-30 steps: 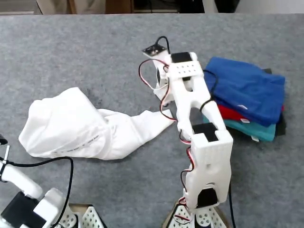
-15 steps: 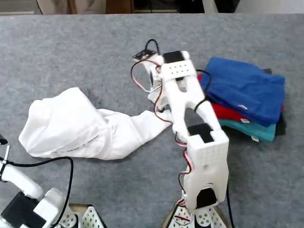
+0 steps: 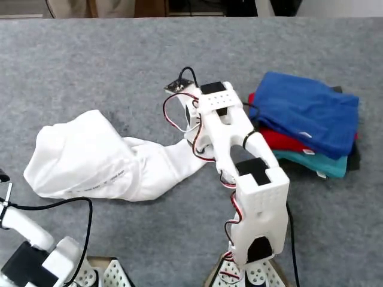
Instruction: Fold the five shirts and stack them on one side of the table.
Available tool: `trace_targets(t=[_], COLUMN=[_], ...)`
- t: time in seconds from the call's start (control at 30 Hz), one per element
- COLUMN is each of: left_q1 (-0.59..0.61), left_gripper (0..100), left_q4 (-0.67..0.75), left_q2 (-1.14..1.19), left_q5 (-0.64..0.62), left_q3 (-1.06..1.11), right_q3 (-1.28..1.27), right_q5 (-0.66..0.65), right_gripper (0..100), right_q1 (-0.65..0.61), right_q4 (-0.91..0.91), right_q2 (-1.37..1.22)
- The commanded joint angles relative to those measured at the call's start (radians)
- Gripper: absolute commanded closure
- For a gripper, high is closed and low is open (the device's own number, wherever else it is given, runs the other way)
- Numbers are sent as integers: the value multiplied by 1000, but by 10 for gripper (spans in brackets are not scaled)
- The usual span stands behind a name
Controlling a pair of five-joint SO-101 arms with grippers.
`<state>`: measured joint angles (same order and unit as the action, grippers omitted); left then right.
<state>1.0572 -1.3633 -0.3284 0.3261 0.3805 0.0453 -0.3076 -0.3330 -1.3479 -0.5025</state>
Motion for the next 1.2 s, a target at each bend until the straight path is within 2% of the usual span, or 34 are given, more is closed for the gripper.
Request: trace_targets(t=[0.0,0.13,0.53,1.03,1.17], left_q1=[-2,-6,-9,-9,-9], left_gripper=[750,750,750,750,750], left_q4=[12,12,12,12,12], left_q2=[-16,-16,-16,-16,-16], left_q5=[5,5,5,5,5], left_q3=[-12,-12,-12,-12,-12], right_q3=[19,33,13,31,31], right_q5=[-8,-8,0,2,2], right_gripper=[807,807,807,811,917], right_q1=[39,82,42,44,42], right_q4=[14,18,118,86,86], right_q2=[68,68,56,-36,-36])
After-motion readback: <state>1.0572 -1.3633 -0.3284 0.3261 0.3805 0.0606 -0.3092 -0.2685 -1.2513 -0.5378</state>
